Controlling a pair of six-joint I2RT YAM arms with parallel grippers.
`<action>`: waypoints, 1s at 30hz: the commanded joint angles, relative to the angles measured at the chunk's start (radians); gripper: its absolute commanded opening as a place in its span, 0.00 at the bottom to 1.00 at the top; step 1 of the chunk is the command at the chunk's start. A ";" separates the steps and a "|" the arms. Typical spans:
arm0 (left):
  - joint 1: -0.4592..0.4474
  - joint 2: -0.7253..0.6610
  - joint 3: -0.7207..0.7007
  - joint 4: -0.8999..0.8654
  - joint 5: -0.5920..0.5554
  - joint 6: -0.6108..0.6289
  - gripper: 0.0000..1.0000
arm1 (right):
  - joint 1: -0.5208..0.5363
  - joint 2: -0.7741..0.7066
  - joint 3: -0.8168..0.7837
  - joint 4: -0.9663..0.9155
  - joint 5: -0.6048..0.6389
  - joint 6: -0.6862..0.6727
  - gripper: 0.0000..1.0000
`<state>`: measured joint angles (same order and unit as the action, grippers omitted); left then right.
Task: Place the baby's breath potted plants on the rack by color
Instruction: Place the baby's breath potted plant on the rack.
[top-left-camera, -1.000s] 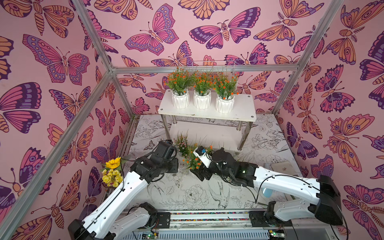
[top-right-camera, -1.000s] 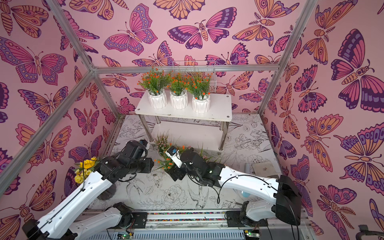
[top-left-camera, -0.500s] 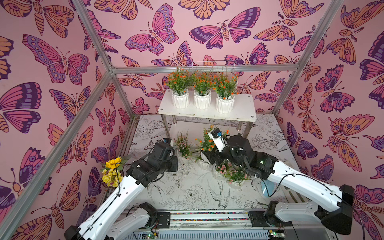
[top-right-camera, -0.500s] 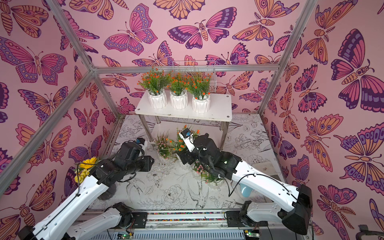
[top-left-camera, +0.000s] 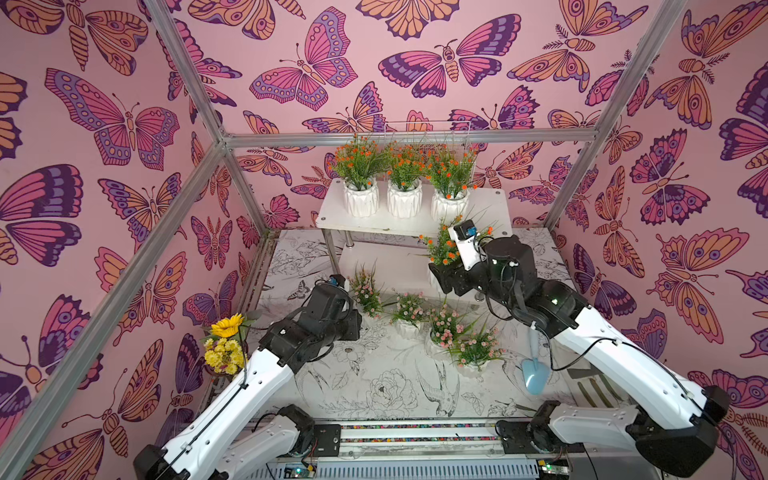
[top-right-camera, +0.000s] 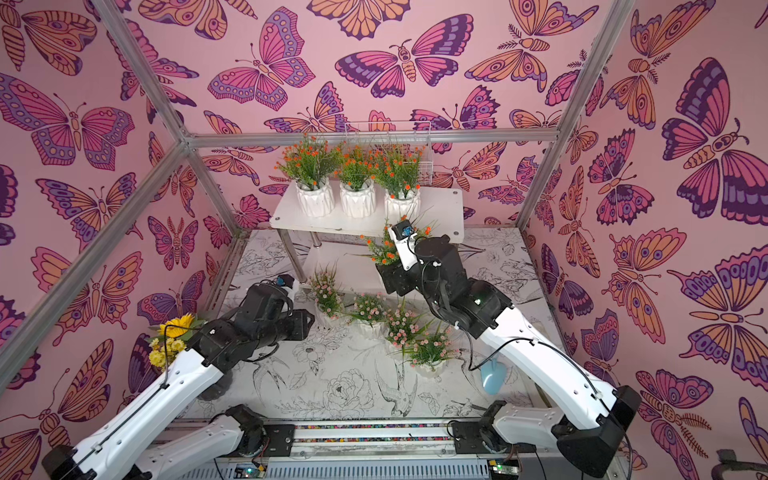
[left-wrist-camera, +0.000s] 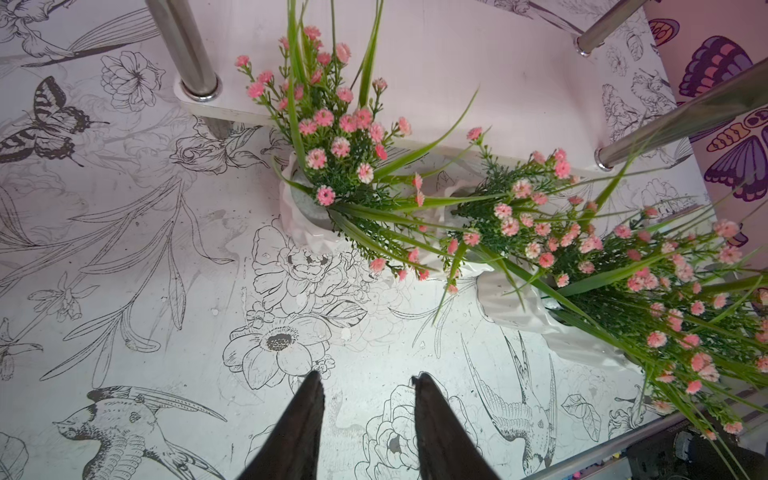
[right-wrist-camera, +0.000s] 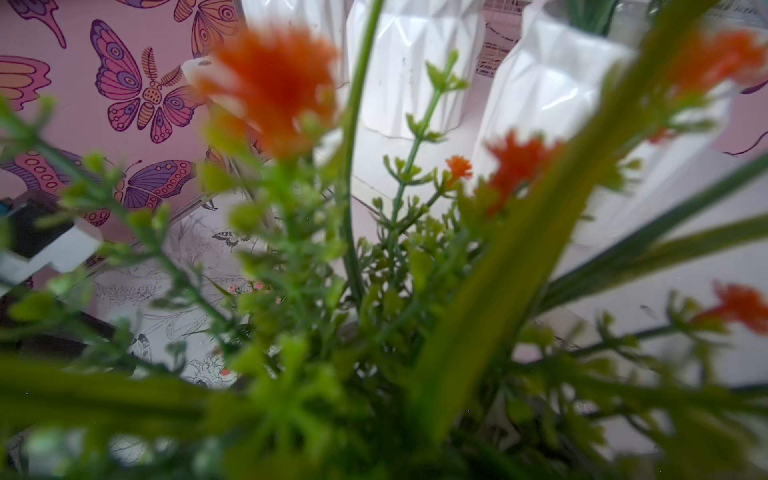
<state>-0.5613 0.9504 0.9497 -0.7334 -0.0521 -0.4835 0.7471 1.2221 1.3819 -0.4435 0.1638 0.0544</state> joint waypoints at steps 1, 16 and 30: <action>0.004 -0.009 -0.017 0.020 0.003 -0.006 0.40 | -0.021 -0.031 0.092 0.003 -0.013 -0.007 0.55; 0.003 -0.023 -0.014 0.023 0.000 0.003 0.41 | -0.088 -0.097 0.166 -0.036 0.057 -0.031 0.55; 0.004 -0.048 -0.026 0.022 0.014 -0.006 0.42 | -0.138 -0.037 0.250 0.015 0.162 -0.070 0.55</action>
<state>-0.5613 0.9180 0.9432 -0.7250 -0.0452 -0.4839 0.6163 1.1748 1.5688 -0.5343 0.2790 0.0101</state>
